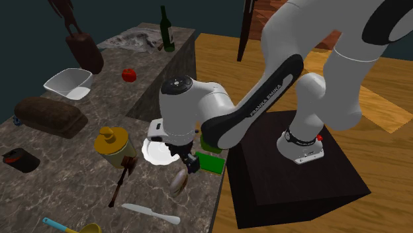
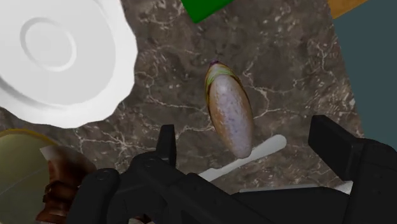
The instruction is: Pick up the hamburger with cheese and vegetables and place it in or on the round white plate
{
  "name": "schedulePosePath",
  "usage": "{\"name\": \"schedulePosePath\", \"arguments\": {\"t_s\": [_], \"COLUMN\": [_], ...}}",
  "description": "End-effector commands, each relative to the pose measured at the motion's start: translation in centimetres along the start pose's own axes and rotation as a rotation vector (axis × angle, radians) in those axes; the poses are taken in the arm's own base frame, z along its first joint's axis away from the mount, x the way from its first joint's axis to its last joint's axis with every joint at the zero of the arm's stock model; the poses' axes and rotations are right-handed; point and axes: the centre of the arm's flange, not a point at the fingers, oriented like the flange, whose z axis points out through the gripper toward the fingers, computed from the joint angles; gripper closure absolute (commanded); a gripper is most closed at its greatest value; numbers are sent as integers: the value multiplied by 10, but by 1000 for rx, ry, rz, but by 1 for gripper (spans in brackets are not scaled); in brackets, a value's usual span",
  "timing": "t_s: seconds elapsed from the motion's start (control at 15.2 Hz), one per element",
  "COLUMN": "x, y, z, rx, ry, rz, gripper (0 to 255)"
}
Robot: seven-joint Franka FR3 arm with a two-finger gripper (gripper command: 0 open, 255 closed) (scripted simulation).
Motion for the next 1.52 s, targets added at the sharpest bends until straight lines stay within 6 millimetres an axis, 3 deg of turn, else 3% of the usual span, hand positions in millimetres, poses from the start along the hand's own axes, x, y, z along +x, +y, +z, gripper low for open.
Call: {"name": "schedulePosePath", "arguments": {"t_s": [0.0,0.2,0.73,1.25,1.32,1.45], "x": [17,40,41,41,41,41], "y": [-1,-7,-8,-8,-8,-8], "z": [23,54,95,95,95,95], "rx": [9,23,24,24,24,24], "ry": [-1,-5,-5,-5,-5,-5], "rz": [-47,-115,-118,-118,-118,-118], "gripper": [0,0,0,0,255,255]}}
